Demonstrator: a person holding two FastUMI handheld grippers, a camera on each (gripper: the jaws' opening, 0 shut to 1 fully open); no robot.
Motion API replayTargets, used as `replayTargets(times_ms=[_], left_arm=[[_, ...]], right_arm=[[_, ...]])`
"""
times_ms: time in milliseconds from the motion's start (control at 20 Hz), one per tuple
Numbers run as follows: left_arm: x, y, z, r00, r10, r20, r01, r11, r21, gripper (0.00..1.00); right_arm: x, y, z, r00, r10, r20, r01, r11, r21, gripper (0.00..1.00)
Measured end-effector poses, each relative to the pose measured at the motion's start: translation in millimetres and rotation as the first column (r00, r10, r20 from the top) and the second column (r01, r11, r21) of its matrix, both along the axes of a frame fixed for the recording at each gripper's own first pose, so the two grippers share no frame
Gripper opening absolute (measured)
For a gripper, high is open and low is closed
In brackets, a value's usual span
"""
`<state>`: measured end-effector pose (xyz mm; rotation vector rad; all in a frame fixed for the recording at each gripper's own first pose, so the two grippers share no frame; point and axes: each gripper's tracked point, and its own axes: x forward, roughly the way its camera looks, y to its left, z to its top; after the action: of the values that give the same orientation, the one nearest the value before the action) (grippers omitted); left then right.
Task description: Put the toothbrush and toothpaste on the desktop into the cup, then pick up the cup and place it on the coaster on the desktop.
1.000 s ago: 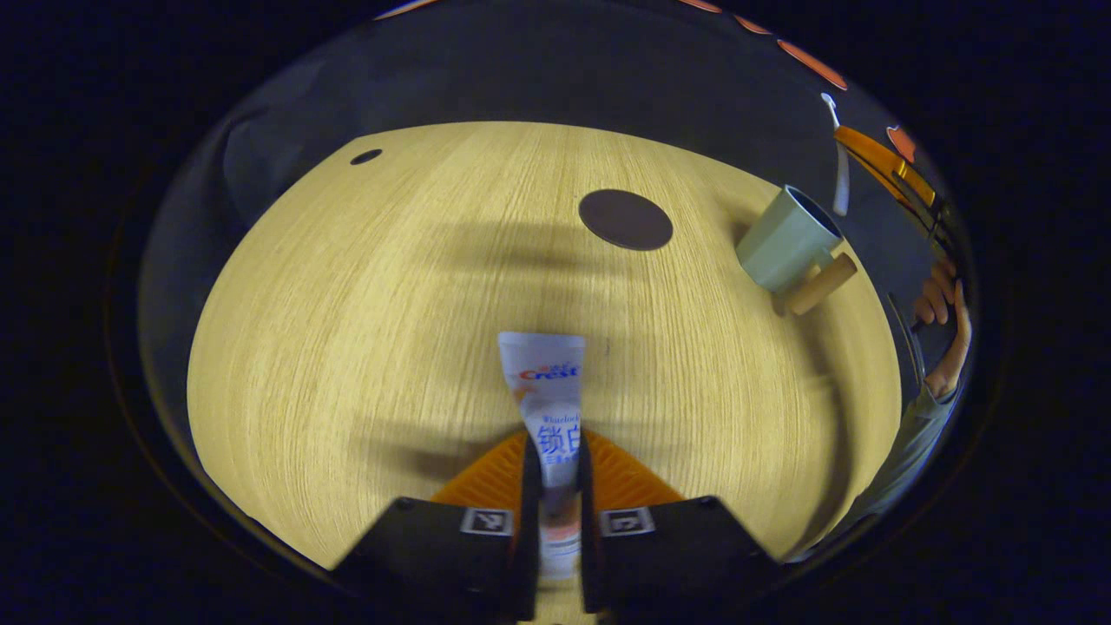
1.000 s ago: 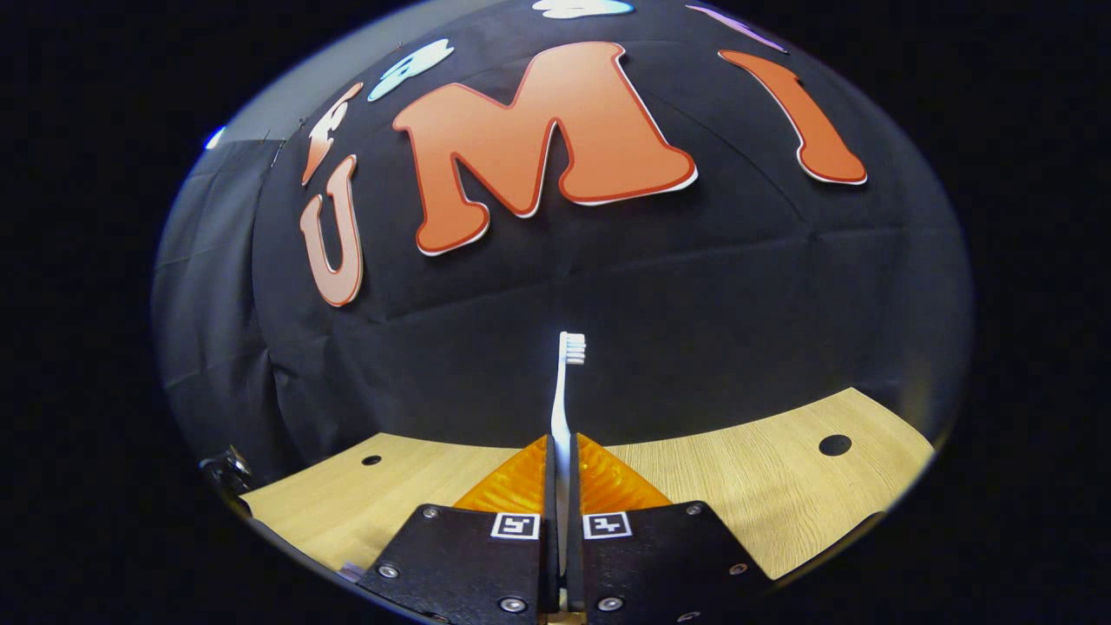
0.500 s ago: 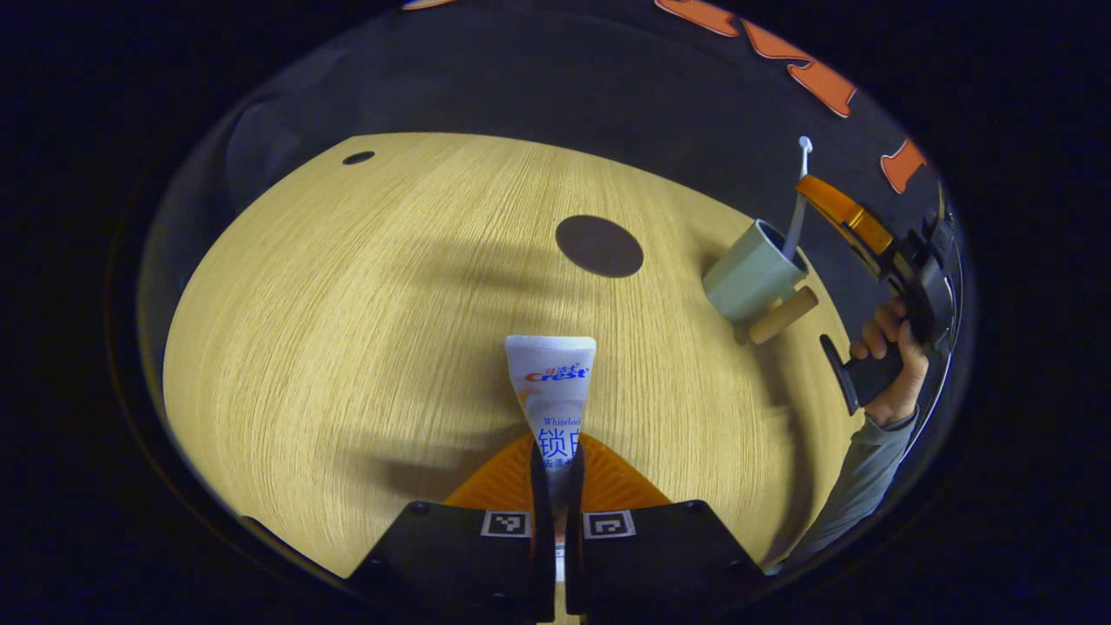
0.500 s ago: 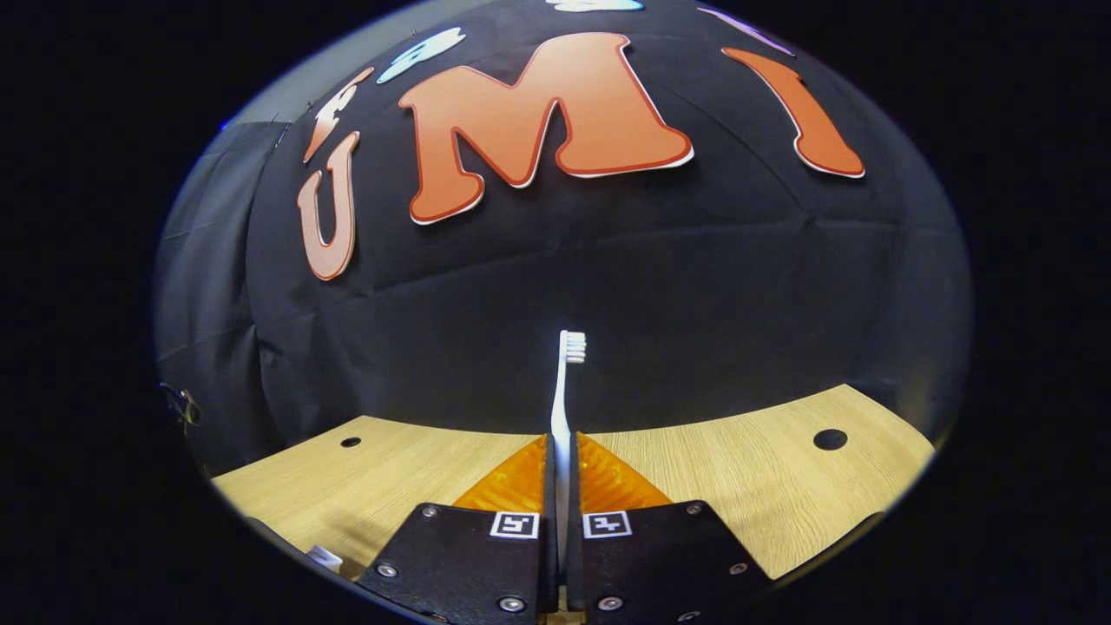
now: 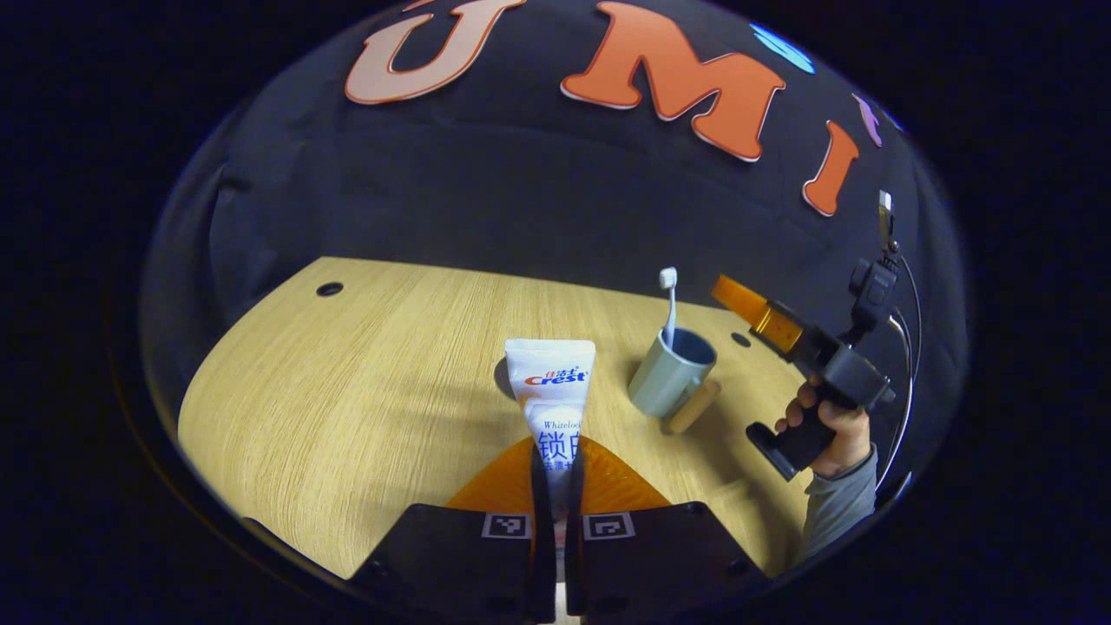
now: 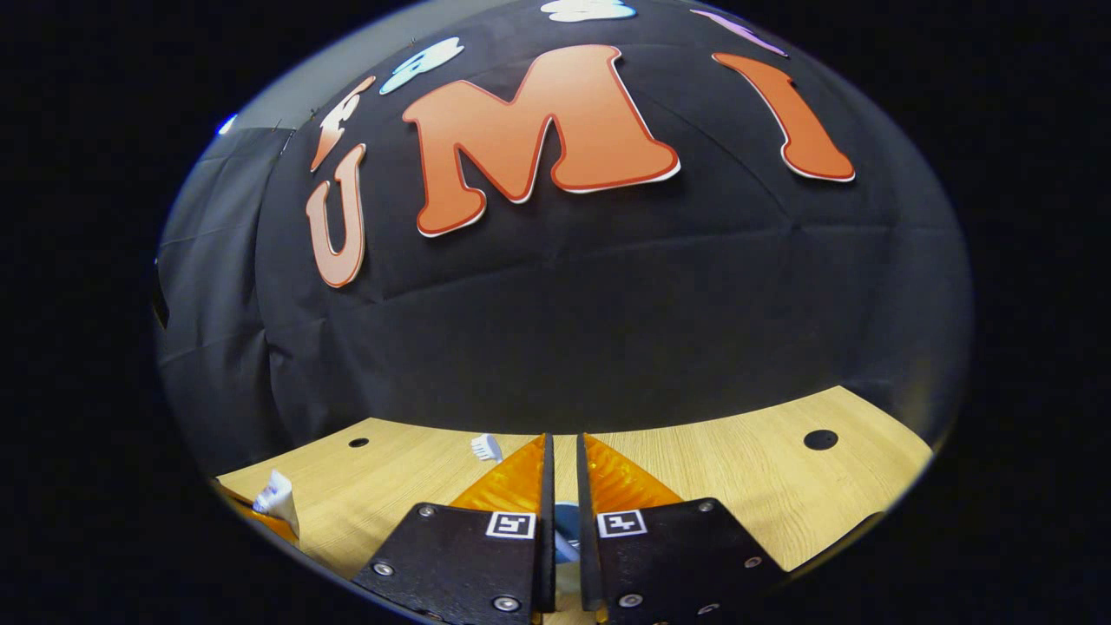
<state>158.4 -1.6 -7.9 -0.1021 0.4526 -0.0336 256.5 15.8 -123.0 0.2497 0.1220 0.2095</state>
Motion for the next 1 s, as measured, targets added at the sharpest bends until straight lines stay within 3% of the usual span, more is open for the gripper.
replayTargets(times_ms=[200,250,300,350,400,650,700,750,1000], left_arm=[[27,2,47,0.982,-0.045,0.182,0.047,0.999,-0.006,0.08],[39,-5,54,0.972,-0.06,0.226,0.063,0.998,-0.007,0.07],[47,-12,64,0.961,-0.072,0.267,0.076,0.997,-0.007,0.07],[51,-23,68,0.95,-0.077,0.302,0.083,0.996,-0.007,0.07],[59,-33,78,0.938,-0.089,0.336,0.097,0.995,-0.008,0.07],[88,-79,119,0.831,-0.157,0.533,0.22,0.974,-0.055,0.08],[96,-84,124,0.812,-0.167,0.559,0.227,0.973,-0.039,0.08],[98,-87,128,0.796,-0.181,0.578,0.237,0.971,-0.023,0.1],[124,-108,125,0.759,-0.226,0.611,0.276,0.961,0.012,0.1]], right_arm=[[-26,-12,3,1.0,0.004,-0.012,-0.004,1.0,-0.003,0.17],[-32,-15,1,1.0,0.006,-0.019,-0.006,1.0,-0.009,0.22],[-39,-17,-1,1.0,0.006,-0.023,-0.007,1.0,-0.022,0.19],[-46,-21,0,1.0,0.002,-0.024,-0.003,0.999,-0.041,0.33],[-52,-25,0,1.0,-0.005,-0.021,0.004,0.998,-0.062,0.37],[-82,-35,-8,1.0,-0.015,-0.011,0.013,0.991,-0.136,0.57],[-87,-36,-11,1.0,-0.016,-0.012,0.014,0.988,-0.155,0.53],[-91,-36,-14,1.0,-0.013,-0.017,0.009,0.985,-0.175,0.61],[-112,-43,-18,1.0,-0.008,-0.011,0.006,0.983,-0.183,0.72]])
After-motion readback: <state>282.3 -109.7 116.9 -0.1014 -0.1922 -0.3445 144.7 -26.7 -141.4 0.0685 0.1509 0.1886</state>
